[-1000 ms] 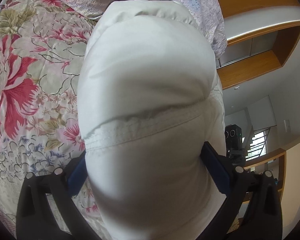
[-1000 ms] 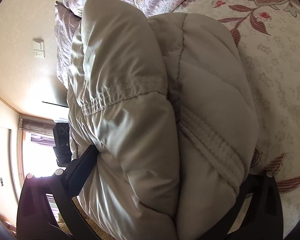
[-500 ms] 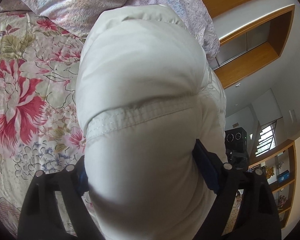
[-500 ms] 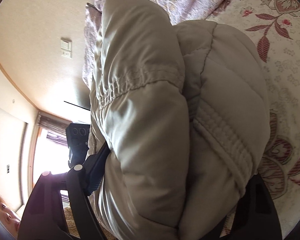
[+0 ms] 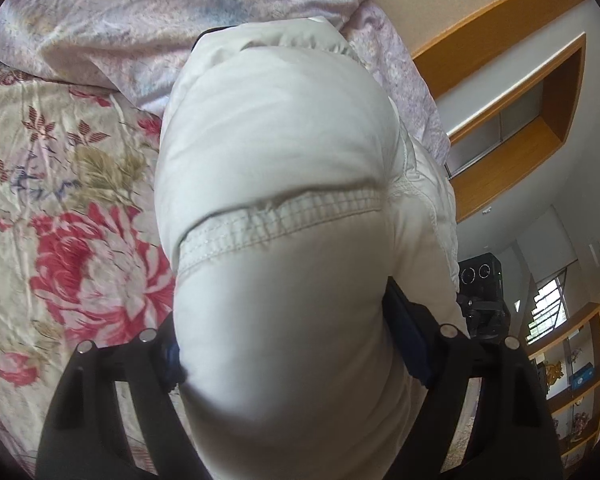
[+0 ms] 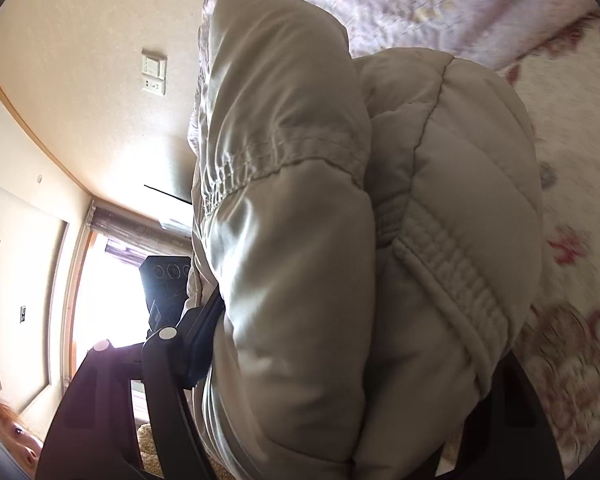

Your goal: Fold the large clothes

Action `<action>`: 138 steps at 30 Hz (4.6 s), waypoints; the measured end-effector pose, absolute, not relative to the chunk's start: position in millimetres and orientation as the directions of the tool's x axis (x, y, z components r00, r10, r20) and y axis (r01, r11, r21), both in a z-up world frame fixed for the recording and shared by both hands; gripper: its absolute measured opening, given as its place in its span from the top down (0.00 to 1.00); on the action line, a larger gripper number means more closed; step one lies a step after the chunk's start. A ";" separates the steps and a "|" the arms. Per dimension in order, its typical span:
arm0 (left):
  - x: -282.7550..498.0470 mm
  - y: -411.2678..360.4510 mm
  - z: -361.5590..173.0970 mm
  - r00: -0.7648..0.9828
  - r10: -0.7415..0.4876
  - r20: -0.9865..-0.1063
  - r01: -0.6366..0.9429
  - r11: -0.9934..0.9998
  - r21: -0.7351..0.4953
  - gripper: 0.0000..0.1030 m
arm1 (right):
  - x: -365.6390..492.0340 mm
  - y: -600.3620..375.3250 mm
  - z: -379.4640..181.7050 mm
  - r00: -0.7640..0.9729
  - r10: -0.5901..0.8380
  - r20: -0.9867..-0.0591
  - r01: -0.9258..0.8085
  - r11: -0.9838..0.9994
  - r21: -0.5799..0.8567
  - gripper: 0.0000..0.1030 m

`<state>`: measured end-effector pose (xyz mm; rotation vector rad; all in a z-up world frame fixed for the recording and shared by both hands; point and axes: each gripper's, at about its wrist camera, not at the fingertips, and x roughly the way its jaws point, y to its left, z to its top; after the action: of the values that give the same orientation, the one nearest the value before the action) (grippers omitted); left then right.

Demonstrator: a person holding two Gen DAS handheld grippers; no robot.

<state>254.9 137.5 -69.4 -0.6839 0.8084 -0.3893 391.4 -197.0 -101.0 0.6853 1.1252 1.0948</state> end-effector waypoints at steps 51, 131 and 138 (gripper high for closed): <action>287.4 85.9 -50.1 0.766 0.099 -0.635 -0.088 0.995 0.050 0.02 | 364.4 -84.6 -74.7 0.618 0.441 -0.651 -0.541 0.839 0.055 0.14; 68.6 57.7 -25.6 0.754 0.054 -0.654 -0.124 0.990 -0.062 0.02 | 130.7 -195.4 -41.2 0.645 0.473 -0.600 -0.349 0.881 0.320 0.01; 72.4 60.8 -27.0 0.750 0.062 -0.658 -0.136 0.989 -0.062 0.02 | 138.1 -196.1 -43.2 0.635 0.489 -0.599 -0.340 0.872 0.351 0.01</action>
<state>72.4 60.8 -27.0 -0.1080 0.7149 0.1081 138.1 -196.1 -43.2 0.2132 0.7448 0.4777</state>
